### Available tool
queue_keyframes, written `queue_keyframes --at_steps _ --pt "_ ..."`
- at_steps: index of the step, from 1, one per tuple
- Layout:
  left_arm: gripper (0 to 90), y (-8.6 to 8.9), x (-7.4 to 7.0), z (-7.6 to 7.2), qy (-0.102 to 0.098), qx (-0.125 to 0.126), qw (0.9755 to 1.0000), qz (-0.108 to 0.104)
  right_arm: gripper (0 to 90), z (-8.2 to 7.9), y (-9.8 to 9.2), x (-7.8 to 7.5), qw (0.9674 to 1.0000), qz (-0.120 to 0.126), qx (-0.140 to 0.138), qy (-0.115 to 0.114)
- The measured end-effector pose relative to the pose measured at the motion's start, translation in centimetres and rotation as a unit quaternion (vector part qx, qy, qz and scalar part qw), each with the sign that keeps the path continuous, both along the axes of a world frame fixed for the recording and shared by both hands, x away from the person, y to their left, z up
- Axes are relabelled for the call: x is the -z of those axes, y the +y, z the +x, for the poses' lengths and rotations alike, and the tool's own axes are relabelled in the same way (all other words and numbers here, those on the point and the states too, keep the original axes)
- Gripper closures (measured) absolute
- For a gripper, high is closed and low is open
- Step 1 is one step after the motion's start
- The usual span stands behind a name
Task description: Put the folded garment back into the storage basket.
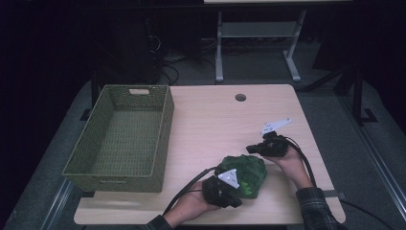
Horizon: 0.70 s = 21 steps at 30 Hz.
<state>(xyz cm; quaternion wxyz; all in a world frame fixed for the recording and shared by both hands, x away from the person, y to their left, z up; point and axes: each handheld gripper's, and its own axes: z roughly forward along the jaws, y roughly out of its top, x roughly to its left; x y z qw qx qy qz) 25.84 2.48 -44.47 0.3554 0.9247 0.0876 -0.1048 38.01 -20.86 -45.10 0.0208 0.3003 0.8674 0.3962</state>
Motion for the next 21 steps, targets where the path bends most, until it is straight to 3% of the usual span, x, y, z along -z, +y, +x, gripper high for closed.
queue_keyframes --at_steps 10,17,21 --pt "89.7 -0.2 0.8 1.6 -0.004 -0.027 0.9996 -0.002 90.0 -0.6 1.2 1.0 0.9995 -0.006 -0.026 0.016" --pt "89.7 0.1 0.9 2.3 -0.011 -0.032 0.9994 0.001 90.0 -1.2 0.8 1.0 0.9996 -0.005 -0.023 0.015" --pt "89.8 0.5 0.7 3.0 -0.015 -0.048 0.9987 0.001 90.0 -1.5 0.1 0.9 0.9998 0.000 -0.012 0.015"
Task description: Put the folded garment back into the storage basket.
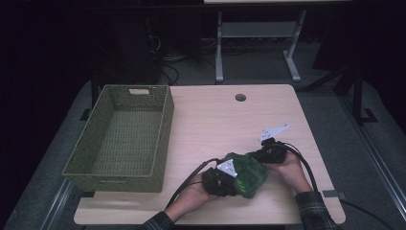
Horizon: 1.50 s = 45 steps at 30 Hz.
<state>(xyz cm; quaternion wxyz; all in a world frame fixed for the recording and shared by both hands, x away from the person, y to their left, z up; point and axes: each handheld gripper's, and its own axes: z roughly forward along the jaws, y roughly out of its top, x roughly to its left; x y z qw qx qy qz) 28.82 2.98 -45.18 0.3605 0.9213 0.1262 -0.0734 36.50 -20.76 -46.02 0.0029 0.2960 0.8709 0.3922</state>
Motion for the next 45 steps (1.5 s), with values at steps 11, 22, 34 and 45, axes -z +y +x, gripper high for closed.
queue_keyframes --at_steps 11,22,34,45 --pt "89.7 1.2 -0.4 2.9 -0.013 -0.042 0.9990 0.002 90.0 -0.7 -1.6 -0.2 0.9997 -0.001 0.024 -0.006" --pt "89.7 1.8 -0.1 5.6 -0.029 -0.070 0.9971 0.011 90.0 -3.0 -3.5 -0.5 0.9993 0.005 0.037 -0.006" --pt "80.4 2.7 -0.5 6.0 -0.038 -0.076 0.9963 0.015 79.4 -4.0 -4.0 -0.6 0.9980 0.008 0.058 -0.025" --pt "53.2 4.1 -1.3 5.5 -0.057 -0.077 0.9952 0.023 38.1 -5.4 -5.3 -0.2 0.9918 -0.003 0.114 -0.057"
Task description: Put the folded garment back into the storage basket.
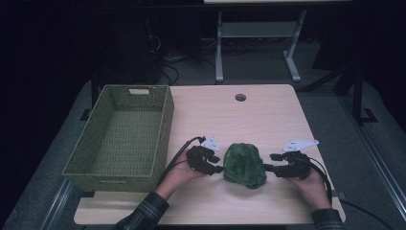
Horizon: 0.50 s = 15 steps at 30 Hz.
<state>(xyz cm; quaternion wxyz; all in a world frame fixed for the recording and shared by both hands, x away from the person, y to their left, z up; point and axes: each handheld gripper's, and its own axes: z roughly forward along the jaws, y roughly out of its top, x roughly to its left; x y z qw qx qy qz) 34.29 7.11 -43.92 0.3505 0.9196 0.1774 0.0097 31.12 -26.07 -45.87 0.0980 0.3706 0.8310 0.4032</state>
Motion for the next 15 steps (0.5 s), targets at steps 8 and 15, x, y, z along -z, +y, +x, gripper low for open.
queue_keyframes --at_steps 8,15 --pt "30.1 0.2 -1.0 -0.5 -0.019 0.009 0.9998 0.003 7.0 -1.6 -2.0 1.0 0.9973 -0.024 0.063 -0.031" --pt "15.4 0.3 -2.4 -0.8 -0.033 0.029 0.9990 0.007 2.0 -1.9 -2.8 2.4 0.9938 -0.062 0.088 -0.028"
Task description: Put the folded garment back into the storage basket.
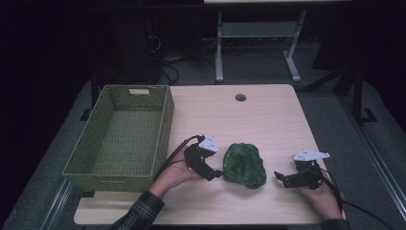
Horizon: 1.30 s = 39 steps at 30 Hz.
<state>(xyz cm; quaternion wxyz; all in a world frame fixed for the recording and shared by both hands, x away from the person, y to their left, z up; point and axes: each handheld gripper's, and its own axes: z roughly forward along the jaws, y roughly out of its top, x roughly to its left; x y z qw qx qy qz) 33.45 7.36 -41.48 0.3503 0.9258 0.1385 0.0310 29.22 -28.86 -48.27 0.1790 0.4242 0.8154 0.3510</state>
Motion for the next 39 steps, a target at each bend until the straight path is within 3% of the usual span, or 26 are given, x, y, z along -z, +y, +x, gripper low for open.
queue_keyframes --at_steps 9,20,29,39 --pt "13.5 -0.3 -1.5 0.4 -0.004 0.011 0.9998 -0.015 1.9 0.2 -0.3 0.1 0.9998 0.001 0.004 0.018" --pt "14.3 -3.4 -3.3 1.5 -0.011 0.048 0.9988 0.005 1.9 0.3 -0.2 0.1 0.9998 0.003 0.002 0.019" --pt "15.5 -5.6 -2.4 2.3 0.000 0.067 0.9974 0.027 1.9 0.3 -0.2 0.1 0.9998 0.002 -0.002 0.017" --pt "16.0 -6.6 -0.8 1.8 0.013 0.082 0.9955 0.046 1.9 0.3 -0.2 0.1 0.9998 0.002 -0.001 0.018"
